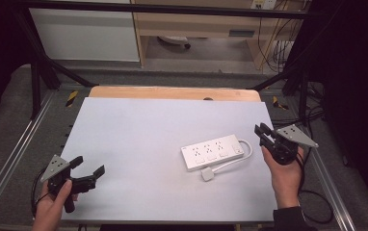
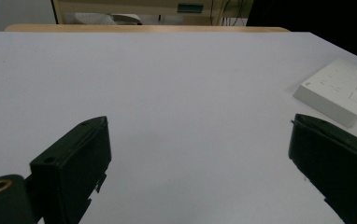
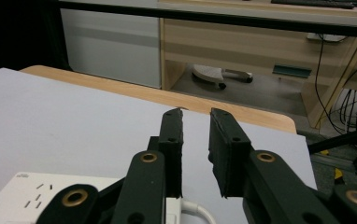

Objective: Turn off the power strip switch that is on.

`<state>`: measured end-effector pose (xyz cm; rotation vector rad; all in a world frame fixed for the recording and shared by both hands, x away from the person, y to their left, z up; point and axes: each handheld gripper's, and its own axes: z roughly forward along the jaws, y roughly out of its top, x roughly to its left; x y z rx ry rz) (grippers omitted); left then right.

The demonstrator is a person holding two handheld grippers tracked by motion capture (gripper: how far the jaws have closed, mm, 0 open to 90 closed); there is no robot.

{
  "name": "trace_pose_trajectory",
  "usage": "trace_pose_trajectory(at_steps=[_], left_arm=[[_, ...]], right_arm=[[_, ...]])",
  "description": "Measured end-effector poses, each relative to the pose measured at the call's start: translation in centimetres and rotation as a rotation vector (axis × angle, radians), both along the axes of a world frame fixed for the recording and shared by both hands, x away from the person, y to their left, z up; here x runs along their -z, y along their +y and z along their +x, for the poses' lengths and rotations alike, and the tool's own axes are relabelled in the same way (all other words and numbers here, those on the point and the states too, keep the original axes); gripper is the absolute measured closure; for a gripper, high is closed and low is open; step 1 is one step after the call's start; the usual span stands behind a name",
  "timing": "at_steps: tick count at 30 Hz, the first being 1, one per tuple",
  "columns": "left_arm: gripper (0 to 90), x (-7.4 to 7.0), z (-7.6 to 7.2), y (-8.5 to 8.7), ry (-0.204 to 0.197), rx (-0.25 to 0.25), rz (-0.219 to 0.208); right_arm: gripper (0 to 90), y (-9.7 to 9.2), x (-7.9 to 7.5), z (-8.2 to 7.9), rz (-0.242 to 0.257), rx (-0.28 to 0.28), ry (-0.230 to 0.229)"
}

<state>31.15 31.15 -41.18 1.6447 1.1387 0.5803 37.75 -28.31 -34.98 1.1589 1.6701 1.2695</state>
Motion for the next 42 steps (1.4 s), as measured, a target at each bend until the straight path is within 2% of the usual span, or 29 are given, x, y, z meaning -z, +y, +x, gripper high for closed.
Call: trace_pose_trajectory(at_steps=[7,9,15,26,34,42], left_arm=[[5.8,0.0,0.0,0.0,0.000,0.003,0.006],[5.7,0.0,0.0,0.0,0.000,0.005,0.005],[5.8,0.0,0.0,0.0,-0.002,0.005,0.004],[5.9,0.0,0.0,-0.1,0.000,0.008,0.007],[5.9,0.0,0.0,0.0,0.000,0.007,0.006],[5.9,0.0,-0.1,0.0,-0.004,0.008,0.007]], right_arm=[[80.1,0.8,-0.2,0.2,-0.033,-0.012,-0.021],[81.6,1.0,-0.2,0.2,-0.043,-0.015,-0.042],[84.1,1.2,-0.3,0.4,-0.042,-0.023,-0.055],[90.0,2.2,-0.1,1.0,-0.052,-0.050,-0.047],[90.0,3.4,0.1,1.5,-0.064,-0.080,-0.039],[90.0,3.8,0.0,1.4,-0.065,-0.102,-0.035]])
